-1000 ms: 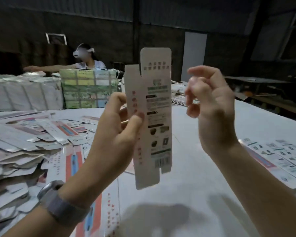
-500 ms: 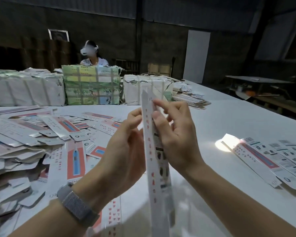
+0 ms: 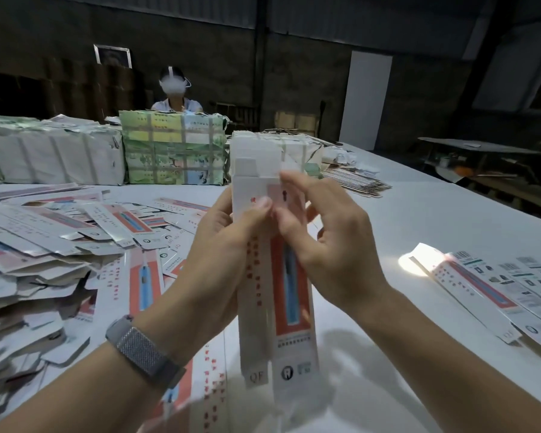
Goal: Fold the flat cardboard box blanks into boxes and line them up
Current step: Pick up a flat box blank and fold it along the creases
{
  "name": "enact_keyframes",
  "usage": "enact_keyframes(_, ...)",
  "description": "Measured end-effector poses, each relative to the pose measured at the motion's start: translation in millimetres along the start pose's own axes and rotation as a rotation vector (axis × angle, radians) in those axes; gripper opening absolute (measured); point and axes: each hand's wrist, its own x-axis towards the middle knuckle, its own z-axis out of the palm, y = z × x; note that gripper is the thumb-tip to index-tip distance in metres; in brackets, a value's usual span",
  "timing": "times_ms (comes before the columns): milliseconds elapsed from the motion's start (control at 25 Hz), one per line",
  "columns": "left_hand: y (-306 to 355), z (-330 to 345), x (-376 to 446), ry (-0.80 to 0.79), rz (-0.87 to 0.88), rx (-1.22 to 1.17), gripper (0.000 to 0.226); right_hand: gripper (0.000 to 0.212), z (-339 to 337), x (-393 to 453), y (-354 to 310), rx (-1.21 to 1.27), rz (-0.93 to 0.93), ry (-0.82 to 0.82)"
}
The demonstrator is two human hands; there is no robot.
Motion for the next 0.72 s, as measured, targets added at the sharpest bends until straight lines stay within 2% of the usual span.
enact_keyframes(80, -1.6, 0.4, -2.7, -0.036, -0.086, -0.032, 0.027, 0.043, 2.1, -2.1, 0.0, -0.007, 0.012, 0.016)
enact_keyframes(200, -2.2, 3.4, -8.3, -0.160, -0.255, -0.078, 0.051, 0.036, 0.5, 0.8, 1.3, 0.061, 0.104, 0.001)
enact_keyframes(280, -3.8, 3.7, -9.0, -0.194, -0.246, 0.002, 0.061, 0.029, -1.9, 2.7, -0.5, 0.099, 0.176, -0.035)
enact_keyframes(400, -2.6, 0.8, -4.5, -0.166, -0.178, 0.037, 0.074, 0.033, -2.0, 1.0, -6.6, 0.163, 0.134, -0.054)
enact_keyframes(480, -0.7, -0.6, -2.9, -0.155, -0.170, 0.040, 0.075, 0.032, -1.1, -0.6, -8.2, 0.194, 0.101, -0.057)
enact_keyframes(560, -0.2, 0.5, -3.8, -0.168, -0.164, 0.075, 0.070, 0.023, -3.0, 1.8, -8.4, 0.239, 0.147, -0.060)
enact_keyframes(640, -1.5, 3.7, -5.3, -0.206, -0.179, 0.102, 0.066, 0.021, -9.2, 7.6, -7.7, 0.329, 0.251, -0.128)
enact_keyframes(720, -2.4, 5.0, -5.6, -0.230, -0.203, 0.122, 0.066, 0.027, -20.6, 15.3, -4.2, 0.284, 0.252, -0.232)
